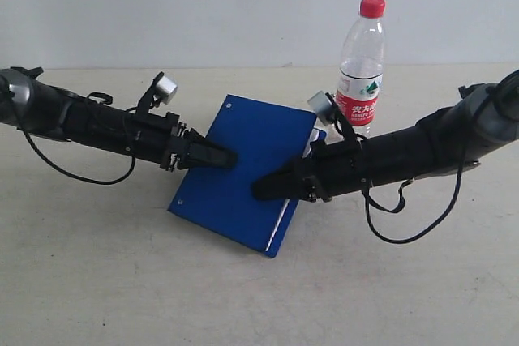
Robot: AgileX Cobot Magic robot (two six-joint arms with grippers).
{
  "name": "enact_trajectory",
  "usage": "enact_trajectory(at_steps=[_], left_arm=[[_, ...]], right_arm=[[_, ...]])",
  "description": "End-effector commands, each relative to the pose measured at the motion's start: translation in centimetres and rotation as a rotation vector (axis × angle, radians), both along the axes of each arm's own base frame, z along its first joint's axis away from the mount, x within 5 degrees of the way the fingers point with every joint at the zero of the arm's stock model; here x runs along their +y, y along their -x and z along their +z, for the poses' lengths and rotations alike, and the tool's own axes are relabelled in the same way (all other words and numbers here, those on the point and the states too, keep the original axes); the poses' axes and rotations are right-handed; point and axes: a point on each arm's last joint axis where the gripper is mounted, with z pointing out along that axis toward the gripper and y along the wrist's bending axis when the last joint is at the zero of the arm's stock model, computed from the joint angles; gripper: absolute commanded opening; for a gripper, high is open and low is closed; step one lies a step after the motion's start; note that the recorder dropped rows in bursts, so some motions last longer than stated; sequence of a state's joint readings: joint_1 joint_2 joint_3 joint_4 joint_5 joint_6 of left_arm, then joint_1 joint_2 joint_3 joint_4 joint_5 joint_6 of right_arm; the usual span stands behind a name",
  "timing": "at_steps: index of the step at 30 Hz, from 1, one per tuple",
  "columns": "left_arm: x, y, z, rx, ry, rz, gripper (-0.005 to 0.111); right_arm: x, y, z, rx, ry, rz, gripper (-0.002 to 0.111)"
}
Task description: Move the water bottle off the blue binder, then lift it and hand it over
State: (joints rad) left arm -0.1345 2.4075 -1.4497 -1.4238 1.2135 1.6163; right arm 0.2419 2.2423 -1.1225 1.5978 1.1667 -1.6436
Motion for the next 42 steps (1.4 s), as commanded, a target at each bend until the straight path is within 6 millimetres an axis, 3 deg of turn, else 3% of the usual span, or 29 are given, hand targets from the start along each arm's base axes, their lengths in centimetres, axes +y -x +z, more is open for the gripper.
enact_trajectory(at_steps=[1, 3, 5, 12, 17, 21, 24, 26, 28, 32, 35, 37, 42], left_arm=[[1.3, -0.9, 2.2, -0.069, 0.034, 0.047, 0.004], [2.3, -1.2, 3.4, -0.097, 0.035, 0.068, 0.004], [3.1, -1.4, 4.5, -0.122, 0.026, 0.077, 0.004], [4.9, -0.9, 7.6, -0.174, -0.058, 0.040, 0.004], [4.9, 0.4, 10.2, -0.219, -0.073, 0.024, 0.004], [5.0, 2.6, 13.3, -0.266, -0.080, 0.018, 0.004], [5.1, 5.2, 15.8, -0.293, -0.091, 0.019, 0.004], [5.3, 7.5, 17.9, -0.338, -0.124, 0.069, 0.004], [6.1, 9.9, 20.4, -0.426, -0.204, 0.231, 0.004], [7.0, 14.1, 23.6, -0.528, -0.248, 0.395, 0.004], [7.1, 18.2, 25.5, -0.560, -0.187, 0.454, 0.004], [6.9, 21.2, 26.6, -0.589, -0.095, 0.473, 0.004], [6.8, 26.2, 29.3, -0.700, 0.072, 0.531, 0.004]], right_arm=[[0.9, 1.2, 0.5, -0.017, -0.004, 0.132, 0.053], [0.8, 1.1, 0.3, 0.005, 0.013, 0.118, 0.066], [0.7, 1.1, 0.1, 0.008, 0.034, 0.120, 0.067], [-1.2, 1.5, -1.0, 0.051, 0.190, 0.187, 0.043], [-3.5, 0.9, -2.4, 0.169, 0.382, 0.091, 0.021], [-3.7, 1.2, -2.2, 0.217, 0.365, 0.100, 0.000], [-3.4, 1.1, -1.4, 0.196, 0.317, 0.105, 0.000], [-3.3, 0.7, 0.5, 0.134, 0.296, 0.084, 0.000], [-3.2, 0.8, 4.7, -0.005, 0.250, 0.040, 0.000], [-4.6, 4.0, 10.7, -0.258, 0.289, -0.145, 0.000], [-7.0, 9.3, 15.3, -0.489, 0.341, -0.389, 0.000], [-9.0, 13.0, 17.2, -0.610, 0.405, -0.540, 0.000], [-11.4, 16.7, 20.0, -0.721, 0.399, -0.795, 0.000]])
